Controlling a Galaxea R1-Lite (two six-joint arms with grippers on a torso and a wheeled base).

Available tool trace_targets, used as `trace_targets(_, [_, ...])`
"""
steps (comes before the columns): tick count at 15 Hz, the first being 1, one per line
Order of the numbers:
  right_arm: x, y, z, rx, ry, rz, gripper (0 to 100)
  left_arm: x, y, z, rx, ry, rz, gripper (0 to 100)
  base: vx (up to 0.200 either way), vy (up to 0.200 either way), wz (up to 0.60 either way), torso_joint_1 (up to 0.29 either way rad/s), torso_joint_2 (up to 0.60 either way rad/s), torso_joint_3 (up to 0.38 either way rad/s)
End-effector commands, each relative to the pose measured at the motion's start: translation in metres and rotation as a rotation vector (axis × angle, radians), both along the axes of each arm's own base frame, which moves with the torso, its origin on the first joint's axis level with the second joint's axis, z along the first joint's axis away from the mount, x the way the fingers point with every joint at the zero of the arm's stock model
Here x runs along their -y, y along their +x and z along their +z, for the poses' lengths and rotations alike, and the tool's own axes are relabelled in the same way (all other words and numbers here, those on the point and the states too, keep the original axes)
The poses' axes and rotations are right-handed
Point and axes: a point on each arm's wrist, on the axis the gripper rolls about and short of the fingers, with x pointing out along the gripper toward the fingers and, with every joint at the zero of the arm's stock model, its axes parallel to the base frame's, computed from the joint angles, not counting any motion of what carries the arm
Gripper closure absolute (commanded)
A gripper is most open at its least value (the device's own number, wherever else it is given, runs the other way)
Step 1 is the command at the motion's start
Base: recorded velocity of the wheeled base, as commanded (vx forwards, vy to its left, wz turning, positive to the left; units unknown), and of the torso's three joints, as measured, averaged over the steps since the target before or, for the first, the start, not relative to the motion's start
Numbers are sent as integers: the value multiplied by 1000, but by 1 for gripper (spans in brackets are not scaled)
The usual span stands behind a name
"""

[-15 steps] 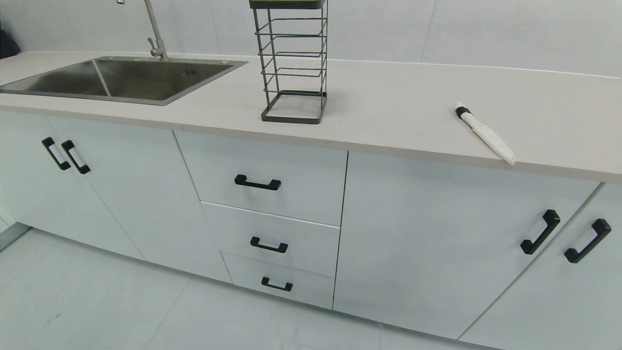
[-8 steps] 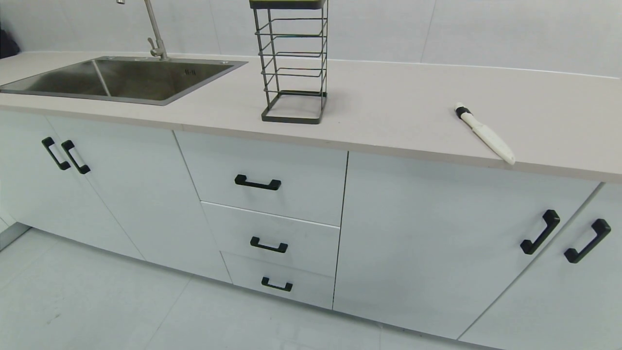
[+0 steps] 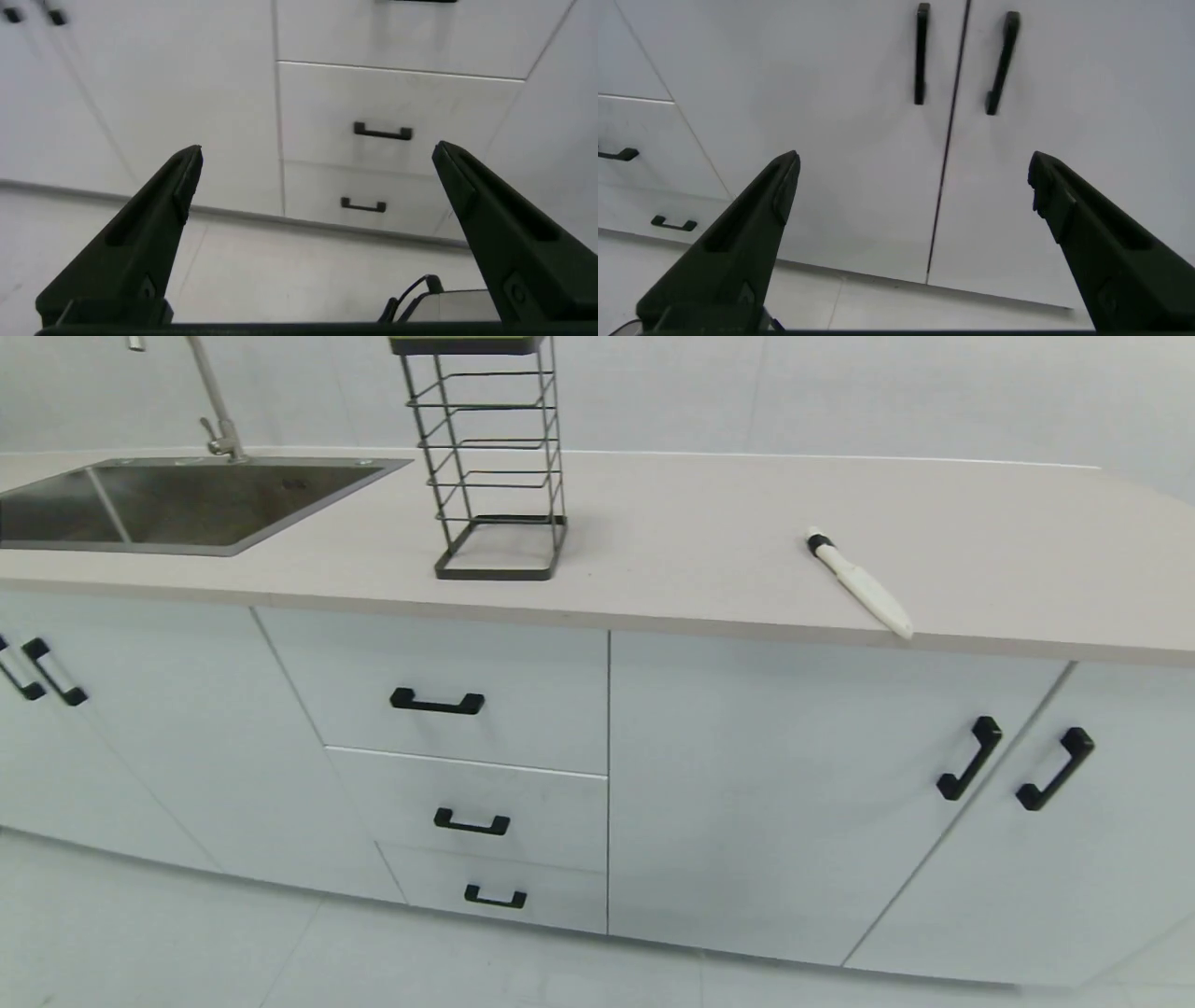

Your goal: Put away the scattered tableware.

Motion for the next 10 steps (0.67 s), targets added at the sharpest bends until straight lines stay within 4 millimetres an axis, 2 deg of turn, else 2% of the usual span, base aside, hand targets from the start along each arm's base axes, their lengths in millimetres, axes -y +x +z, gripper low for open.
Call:
trace_targets(1, [0,0,0,-1,1,0,0,0,0,0,-2,0,0,0,0,0,-600,7,2,7])
trace_targets(5, [0,0,0,-1,0,0,0,0,0,0,-2,1,7,0,0,0,0,0,0,0])
trace_targets(9, [0,0,0,-3,0,0,0,0,0,0,-1,1,5,0,200,0,0,1,-2,-1])
trace_targets(10, [0,0,0,-1,0,0,0,0,0,0,-1,0,7,0,0,0,0,0,0,0])
